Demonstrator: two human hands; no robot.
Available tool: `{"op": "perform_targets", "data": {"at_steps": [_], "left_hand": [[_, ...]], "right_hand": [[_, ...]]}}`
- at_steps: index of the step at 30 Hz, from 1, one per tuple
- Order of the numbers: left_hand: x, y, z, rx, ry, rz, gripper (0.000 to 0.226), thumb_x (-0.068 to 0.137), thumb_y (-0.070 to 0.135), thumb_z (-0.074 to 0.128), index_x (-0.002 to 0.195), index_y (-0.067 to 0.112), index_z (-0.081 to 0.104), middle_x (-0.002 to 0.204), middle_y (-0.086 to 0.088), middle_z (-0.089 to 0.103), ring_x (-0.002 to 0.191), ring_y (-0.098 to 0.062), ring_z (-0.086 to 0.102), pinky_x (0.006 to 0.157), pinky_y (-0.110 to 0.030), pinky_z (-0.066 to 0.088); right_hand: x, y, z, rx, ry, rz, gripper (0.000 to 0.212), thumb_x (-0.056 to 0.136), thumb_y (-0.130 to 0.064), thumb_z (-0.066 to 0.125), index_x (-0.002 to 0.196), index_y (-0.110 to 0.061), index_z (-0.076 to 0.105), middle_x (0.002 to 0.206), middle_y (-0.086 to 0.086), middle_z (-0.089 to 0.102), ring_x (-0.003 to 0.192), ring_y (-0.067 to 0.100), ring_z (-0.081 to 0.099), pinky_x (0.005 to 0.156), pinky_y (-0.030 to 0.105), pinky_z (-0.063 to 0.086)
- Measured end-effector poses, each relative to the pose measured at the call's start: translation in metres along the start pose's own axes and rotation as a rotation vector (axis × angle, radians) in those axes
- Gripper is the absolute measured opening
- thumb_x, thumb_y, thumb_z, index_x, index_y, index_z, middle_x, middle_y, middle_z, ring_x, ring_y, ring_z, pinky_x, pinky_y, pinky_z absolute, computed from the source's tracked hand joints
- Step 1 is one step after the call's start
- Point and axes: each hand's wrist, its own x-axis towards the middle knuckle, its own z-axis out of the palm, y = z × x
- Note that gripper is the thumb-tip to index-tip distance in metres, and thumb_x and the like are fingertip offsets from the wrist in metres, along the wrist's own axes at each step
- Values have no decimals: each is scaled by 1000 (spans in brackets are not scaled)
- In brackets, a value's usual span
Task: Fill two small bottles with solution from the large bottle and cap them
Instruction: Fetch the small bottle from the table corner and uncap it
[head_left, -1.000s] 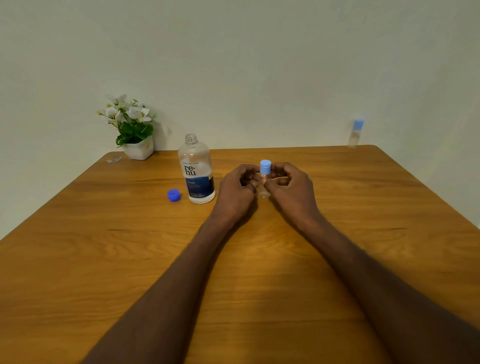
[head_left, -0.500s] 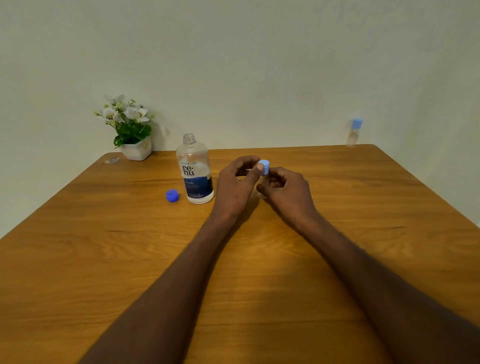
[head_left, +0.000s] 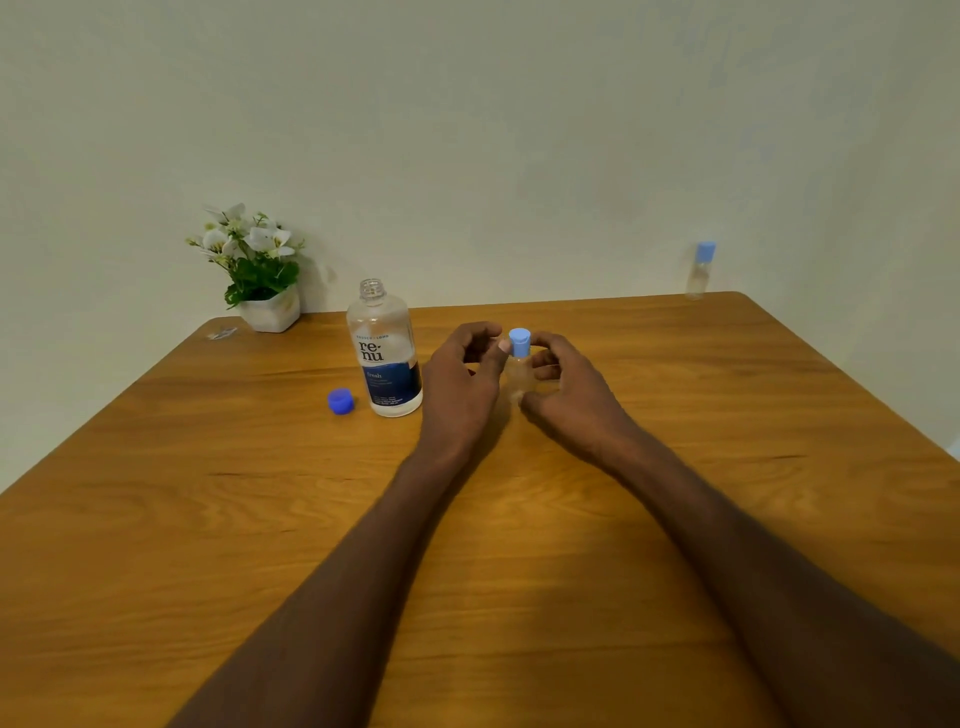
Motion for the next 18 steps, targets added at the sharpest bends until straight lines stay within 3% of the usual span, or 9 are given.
{"op": "perform_targets", "data": {"at_steps": [3, 9, 13, 18], "left_hand": [[-8, 4, 0, 111, 125, 66, 26, 104, 28, 60, 127, 17, 66, 109, 9, 68, 94, 3, 61, 75, -10, 48], [-22, 37, 8, 87, 242, 422, 11, 104, 19, 59, 109, 13, 67, 101, 2, 66, 89, -12, 60, 70, -17, 47], [-26, 59, 50, -14, 122, 438, 7, 96, 13, 60, 101, 17, 63, 96, 7, 64, 89, -9, 62, 68, -17, 48], [-8, 60, 123, -19, -129, 250, 26, 91, 1, 60, 112, 15, 69, 110, 6, 70, 100, -5, 62, 84, -27, 55]], "right_hand": [[0, 0, -11, 53, 42, 30, 77, 86, 0, 71, 152, -28, 41, 136, -2, 50, 120, 15, 53, 67, 24, 53], [3, 1, -42, 205, 475, -54, 40, 94, -7, 64, 130, -23, 62, 118, -6, 65, 101, 8, 63, 72, 17, 52], [9, 15, -69, 268, 682, -26, 21, 99, -11, 61, 114, -25, 69, 106, -11, 68, 100, 6, 64, 76, 16, 51], [14, 44, -109, 101, 683, 74, 20, 98, -8, 60, 108, -22, 71, 102, -12, 68, 93, -1, 61, 68, 8, 43]]}}
